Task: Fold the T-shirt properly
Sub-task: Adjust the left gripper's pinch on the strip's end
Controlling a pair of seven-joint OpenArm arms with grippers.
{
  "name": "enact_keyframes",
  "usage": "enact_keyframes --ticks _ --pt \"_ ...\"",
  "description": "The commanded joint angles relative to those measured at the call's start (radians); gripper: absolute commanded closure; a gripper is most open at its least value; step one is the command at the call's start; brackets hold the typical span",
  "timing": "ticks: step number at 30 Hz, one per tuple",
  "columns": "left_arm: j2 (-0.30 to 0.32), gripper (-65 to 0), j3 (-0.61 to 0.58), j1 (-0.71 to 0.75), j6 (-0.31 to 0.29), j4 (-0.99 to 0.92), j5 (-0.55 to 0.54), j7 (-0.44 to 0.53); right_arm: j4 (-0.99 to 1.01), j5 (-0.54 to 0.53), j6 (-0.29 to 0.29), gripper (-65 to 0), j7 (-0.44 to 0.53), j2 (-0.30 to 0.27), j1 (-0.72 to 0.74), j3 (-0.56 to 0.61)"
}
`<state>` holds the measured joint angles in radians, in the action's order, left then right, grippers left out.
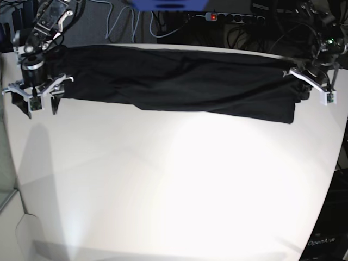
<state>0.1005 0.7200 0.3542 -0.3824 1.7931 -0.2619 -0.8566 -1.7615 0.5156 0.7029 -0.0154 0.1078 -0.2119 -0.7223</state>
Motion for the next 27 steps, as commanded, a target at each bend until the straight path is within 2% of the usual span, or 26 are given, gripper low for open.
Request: enact_keyframes --ticks 1,4,6,8,11,14,16,27 --pt "0.011 -2.9 0.005 -0.002 -0.002 0.020 -0.009 0.021 -0.016 -0.016 -0.005 -39.5 0.022 -0.009 0.004 -0.001" --pt "0.009 -15.8 0.005 -0.002 -0.003 0.049 -0.010 0.027 -0.016 -0.016 -0.005 -39.5 0.022 -0.009 0.007 -0.001" --pt "0.008 -21.8 0.005 -0.002 -0.045 0.086 -0.024 0.029 -0.016 -0.016 -0.005 -39.5 0.022 -0.009 0.009 -0.001" --pt "0.008 -22.1 0.011 -0.002 -0.132 0.112 -0.075 0.021 -0.016 -0.016 -0.005 -39.5 0.022 -0.009 0.010 -0.001" --pt "0.012 -22.1 0.011 -0.005 -0.198 0.139 -0.170 0.020 -0.016 -0.016 -0.005 -39.5 0.022 -0.009 0.010 -0.001" --pt "0.014 -22.3 0.011 -0.048 -0.200 0.146 -0.227 0.020 -0.016 -0.016 -0.005 -39.5 0.022 -0.007 0.010 0.000" --pt "0.015 -22.4 0.011 -0.070 -0.200 0.138 -0.222 0.018 -0.016 -0.016 -0.005 -39.5 0.022 -0.007 0.010 0.000" --pt "0.017 -22.4 0.011 -0.037 -0.212 0.014 -0.032 0.018 -0.016 -0.016 -0.005 -39.5 0.022 -0.009 0.010 0.000"
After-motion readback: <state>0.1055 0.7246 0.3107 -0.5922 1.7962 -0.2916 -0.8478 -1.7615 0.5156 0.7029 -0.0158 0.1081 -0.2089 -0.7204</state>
